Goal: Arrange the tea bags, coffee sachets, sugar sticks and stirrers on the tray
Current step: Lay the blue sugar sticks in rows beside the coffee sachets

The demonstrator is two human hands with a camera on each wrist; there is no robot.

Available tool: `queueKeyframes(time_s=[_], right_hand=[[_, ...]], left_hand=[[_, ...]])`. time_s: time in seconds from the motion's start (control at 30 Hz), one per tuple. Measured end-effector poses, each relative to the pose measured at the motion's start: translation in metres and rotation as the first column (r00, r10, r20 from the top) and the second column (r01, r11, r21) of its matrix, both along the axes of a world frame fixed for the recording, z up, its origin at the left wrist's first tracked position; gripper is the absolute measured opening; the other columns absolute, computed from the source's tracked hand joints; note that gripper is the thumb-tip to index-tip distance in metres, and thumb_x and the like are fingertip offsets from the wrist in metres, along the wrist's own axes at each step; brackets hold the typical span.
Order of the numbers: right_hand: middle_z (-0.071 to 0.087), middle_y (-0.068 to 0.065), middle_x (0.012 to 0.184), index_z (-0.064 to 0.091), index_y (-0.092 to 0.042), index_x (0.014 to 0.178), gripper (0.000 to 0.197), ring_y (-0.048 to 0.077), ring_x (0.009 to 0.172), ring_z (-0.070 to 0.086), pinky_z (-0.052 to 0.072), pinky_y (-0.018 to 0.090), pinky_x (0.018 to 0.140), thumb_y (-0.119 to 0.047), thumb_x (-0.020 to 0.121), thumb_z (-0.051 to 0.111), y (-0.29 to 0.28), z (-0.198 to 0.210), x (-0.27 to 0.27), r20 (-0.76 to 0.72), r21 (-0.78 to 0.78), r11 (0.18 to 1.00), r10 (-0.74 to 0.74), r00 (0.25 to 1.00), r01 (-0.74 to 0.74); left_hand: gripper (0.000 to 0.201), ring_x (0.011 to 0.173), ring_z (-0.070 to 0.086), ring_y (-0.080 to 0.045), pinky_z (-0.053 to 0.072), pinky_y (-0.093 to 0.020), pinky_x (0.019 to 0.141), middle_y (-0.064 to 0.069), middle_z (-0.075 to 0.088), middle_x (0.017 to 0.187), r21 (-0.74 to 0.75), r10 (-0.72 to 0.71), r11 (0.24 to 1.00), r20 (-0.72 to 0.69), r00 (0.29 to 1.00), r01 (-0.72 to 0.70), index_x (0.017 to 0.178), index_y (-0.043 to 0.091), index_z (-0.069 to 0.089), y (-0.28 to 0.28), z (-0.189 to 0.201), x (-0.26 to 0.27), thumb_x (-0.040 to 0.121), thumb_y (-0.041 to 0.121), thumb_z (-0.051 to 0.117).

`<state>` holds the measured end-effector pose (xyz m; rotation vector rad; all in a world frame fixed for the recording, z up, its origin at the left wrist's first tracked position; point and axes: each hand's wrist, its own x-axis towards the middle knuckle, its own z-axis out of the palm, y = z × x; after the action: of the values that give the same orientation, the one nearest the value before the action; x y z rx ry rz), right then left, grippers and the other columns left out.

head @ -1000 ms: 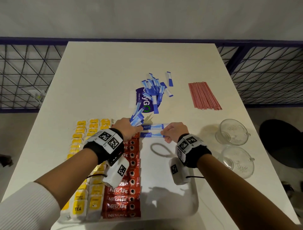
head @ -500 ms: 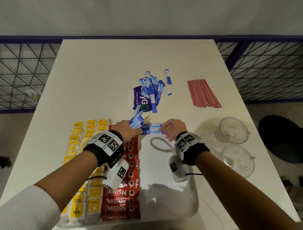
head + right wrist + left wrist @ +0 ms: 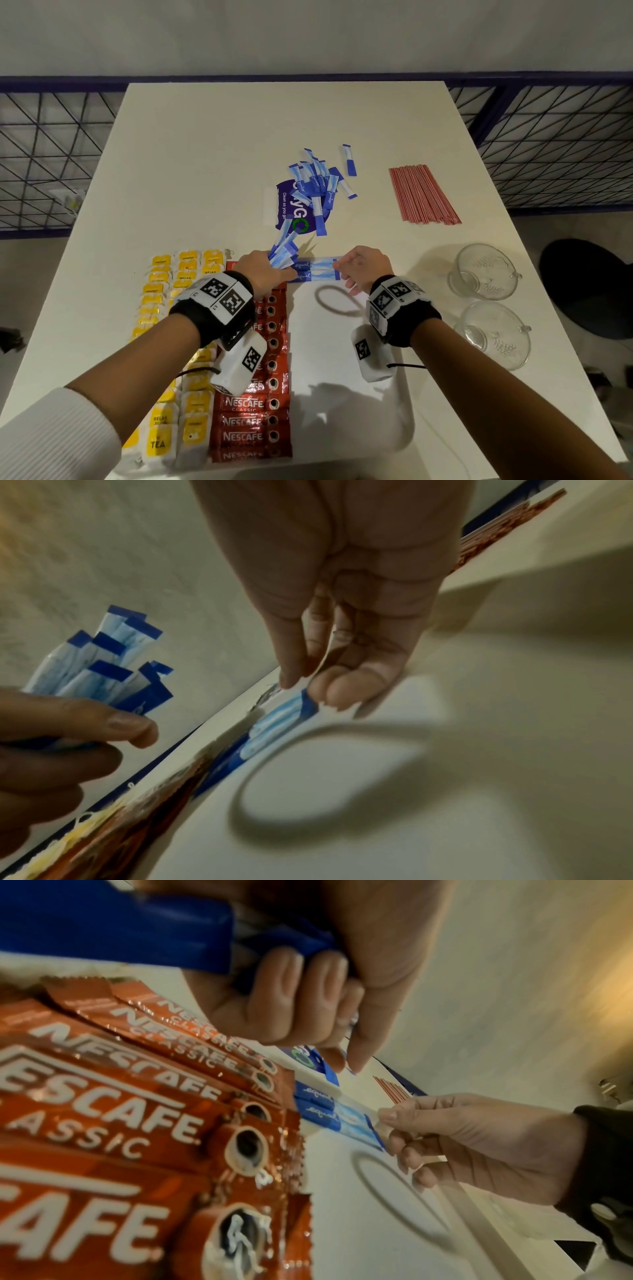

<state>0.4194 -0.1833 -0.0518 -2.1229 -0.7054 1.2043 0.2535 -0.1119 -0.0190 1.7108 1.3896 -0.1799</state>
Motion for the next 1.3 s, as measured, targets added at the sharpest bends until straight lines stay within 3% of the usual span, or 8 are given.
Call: queueKeyframes(time_s=[0.07,0.17,0.27,0.47,0.63,0.77,1.07,1.3], right_hand=[[0.056,0.002,0.067,0.052,-0.014,0.076,0.019,0.015,0.053,0.05,0.047,0.027,0.051,-0.023,0.084,0.067,-0.001,0.007,0.0,-0.034,0.049,0.999,0.017,0.999,-0.015],[0.057,0.004,0.073,0.057,-0.012,0.092,0.013,0.015,0.056,0.051,0.046,0.025,0.054,-0.021,0.086,0.064,-0.002,0.026,-0.003,-0.211,0.164,0.985,0.084,0.974,-0.049],[0.062,0.002,0.08,0.059,-0.017,0.103,0.017,0.012,0.061,0.058,0.049,0.023,0.059,-0.015,0.086,0.064,-0.002,0.044,-0.006,-0.32,0.225,0.963,0.22,0.922,-0.151],[0.063,-0.001,0.07,0.062,-0.018,0.084,0.014,0.005,0.056,0.059,0.048,0.015,0.052,-0.005,0.081,0.067,0.0,0.064,-0.012,-0.319,0.28,0.94,0.284,0.904,-0.197],[0.067,0.001,0.07,0.069,-0.008,0.087,0.008,0.008,0.059,0.06,0.053,0.013,0.065,-0.005,0.08,0.068,-0.001,0.066,-0.015,-0.28,0.307,0.927,0.305,0.91,-0.216],[0.064,0.003,0.063,0.07,0.002,0.09,0.016,0.003,0.05,0.058,0.052,0.013,0.062,-0.011,0.082,0.067,-0.001,0.067,-0.022,-0.173,0.349,0.914,0.279,0.945,-0.206],[0.061,0.004,0.062,0.068,-0.009,0.082,0.008,0.003,0.048,0.054,0.049,0.013,0.056,-0.008,0.086,0.061,-0.004,0.069,-0.02,-0.205,0.378,0.919,0.205,0.957,-0.115],[0.059,-0.002,0.056,0.066,-0.016,0.08,0.007,0.009,0.051,0.051,0.044,0.017,0.055,-0.012,0.086,0.064,-0.013,0.063,-0.026,-0.172,0.333,0.927,0.238,0.956,-0.171]], left_hand=[[0.023,0.067,0.051,-0.022,0.044,-0.027,0.065,-0.005,0.052,0.073,-0.04,-0.004,0.999,0.042,0.999,0.006,0.085,0.015,0.05,-0.002,0.004,0.0,0.086,0.034,0.063],[0.021,0.045,0.043,-0.013,0.037,-0.019,0.044,-0.002,0.047,0.058,-0.192,0.034,0.981,0.19,0.981,0.003,0.08,0.016,0.049,-0.006,0.011,0.001,0.087,0.03,0.063],[0.029,0.031,0.035,-0.007,0.029,-0.017,0.037,0.003,0.045,0.045,-0.27,0.011,0.96,0.286,0.958,0.069,0.066,0.013,0.047,-0.009,0.019,0.002,0.088,0.024,0.062],[0.035,0.031,0.038,-0.008,0.034,-0.017,0.042,0.0,0.045,0.044,-0.265,-0.041,0.956,0.311,0.949,0.128,0.057,0.01,0.048,-0.009,0.033,-0.003,0.085,0.022,0.065],[0.028,0.028,0.036,-0.006,0.027,-0.014,0.03,0.003,0.049,0.041,-0.382,0.098,0.92,0.45,0.888,0.093,0.065,0.006,0.049,-0.013,0.042,-0.013,0.09,0.015,0.056],[0.026,0.027,0.034,-0.005,0.026,-0.013,0.03,0.003,0.054,0.042,-0.399,0.134,0.914,0.479,0.868,0.079,0.071,0.006,0.052,-0.018,0.046,-0.02,0.094,0.02,0.051],[0.037,0.028,0.029,-0.007,0.025,-0.014,0.034,0.0,0.043,0.039,-0.421,0.202,0.907,0.479,0.854,0.022,0.067,0.005,0.054,-0.013,0.042,-0.04,0.092,0.032,0.049],[0.035,0.028,0.031,-0.003,0.025,-0.012,0.033,0.004,0.048,0.038,-0.393,0.211,0.919,0.506,0.836,0.006,0.066,0.007,0.049,-0.016,0.042,-0.046,0.097,0.022,0.045]])
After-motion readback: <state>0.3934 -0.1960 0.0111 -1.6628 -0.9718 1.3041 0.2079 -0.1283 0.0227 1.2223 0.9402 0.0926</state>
